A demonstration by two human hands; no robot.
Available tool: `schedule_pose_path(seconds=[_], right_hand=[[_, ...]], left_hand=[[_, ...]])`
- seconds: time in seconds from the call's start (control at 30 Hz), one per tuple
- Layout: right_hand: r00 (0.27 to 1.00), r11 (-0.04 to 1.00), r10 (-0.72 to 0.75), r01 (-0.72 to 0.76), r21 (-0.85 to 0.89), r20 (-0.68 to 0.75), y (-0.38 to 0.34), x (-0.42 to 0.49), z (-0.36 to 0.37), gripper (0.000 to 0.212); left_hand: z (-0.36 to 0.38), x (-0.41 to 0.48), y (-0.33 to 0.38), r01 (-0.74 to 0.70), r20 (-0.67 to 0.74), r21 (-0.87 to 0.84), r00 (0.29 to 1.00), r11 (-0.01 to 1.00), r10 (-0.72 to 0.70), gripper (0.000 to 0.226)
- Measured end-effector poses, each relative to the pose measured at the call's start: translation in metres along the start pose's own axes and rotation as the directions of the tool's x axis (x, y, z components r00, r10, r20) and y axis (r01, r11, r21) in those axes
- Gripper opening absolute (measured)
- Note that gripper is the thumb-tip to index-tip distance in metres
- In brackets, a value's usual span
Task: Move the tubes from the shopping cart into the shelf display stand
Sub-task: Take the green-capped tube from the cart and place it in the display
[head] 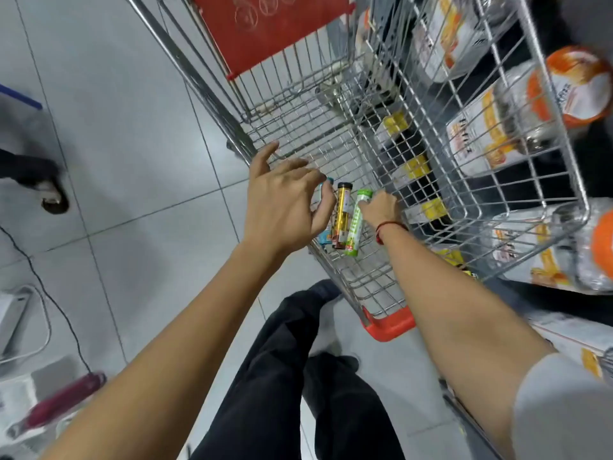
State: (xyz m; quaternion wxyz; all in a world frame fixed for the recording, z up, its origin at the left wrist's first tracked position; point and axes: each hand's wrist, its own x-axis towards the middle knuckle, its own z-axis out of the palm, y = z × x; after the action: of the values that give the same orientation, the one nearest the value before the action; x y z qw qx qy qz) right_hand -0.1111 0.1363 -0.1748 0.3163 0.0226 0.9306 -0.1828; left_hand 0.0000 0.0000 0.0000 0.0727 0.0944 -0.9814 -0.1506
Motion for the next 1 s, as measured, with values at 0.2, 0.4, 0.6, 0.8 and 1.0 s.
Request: schedule_pose_path(seconds=[0.2, 0.4, 0.6, 0.8, 1.0], right_hand=[[0.999, 1.0, -0.001, 0.002, -0.028, 0.05, -0.005, 0.007, 0.006, 0.054], [0.998, 0.998, -0.054, 0.055, -0.022, 0.036, -0.008, -0.006, -0.015, 0.042], [0.979, 0.987, -0.162, 0.163, -0.004, -0.12, -0.004, -0.042, -0.073, 0.044], [0.934, 0.965, -0.252, 0.262, 0.006, -0.253, 0.011, -0.096, -0.139, 0.046], [0.909, 0.954, -0.248, 0.29, 0.08, -0.334, 0.033, -0.159, -0.194, 0.042]], left_hand=[[0.007, -0.002, -0.003, -0.018, -0.043, 0.029, 0.999, 0.999, 0.019, 0.034], [0.0, 0.001, 0.003, -0.029, -0.057, 0.044, 0.998, 0.999, 0.031, 0.038], [-0.007, 0.003, 0.006, -0.038, 0.029, 0.06, 0.999, 0.997, 0.036, 0.039], [-0.013, 0.005, 0.013, -0.041, 0.043, 0.049, 0.998, 0.998, 0.039, 0.044], [-0.014, 0.009, 0.023, -0.025, 0.099, 0.028, 0.995, 0.999, 0.022, 0.029]])
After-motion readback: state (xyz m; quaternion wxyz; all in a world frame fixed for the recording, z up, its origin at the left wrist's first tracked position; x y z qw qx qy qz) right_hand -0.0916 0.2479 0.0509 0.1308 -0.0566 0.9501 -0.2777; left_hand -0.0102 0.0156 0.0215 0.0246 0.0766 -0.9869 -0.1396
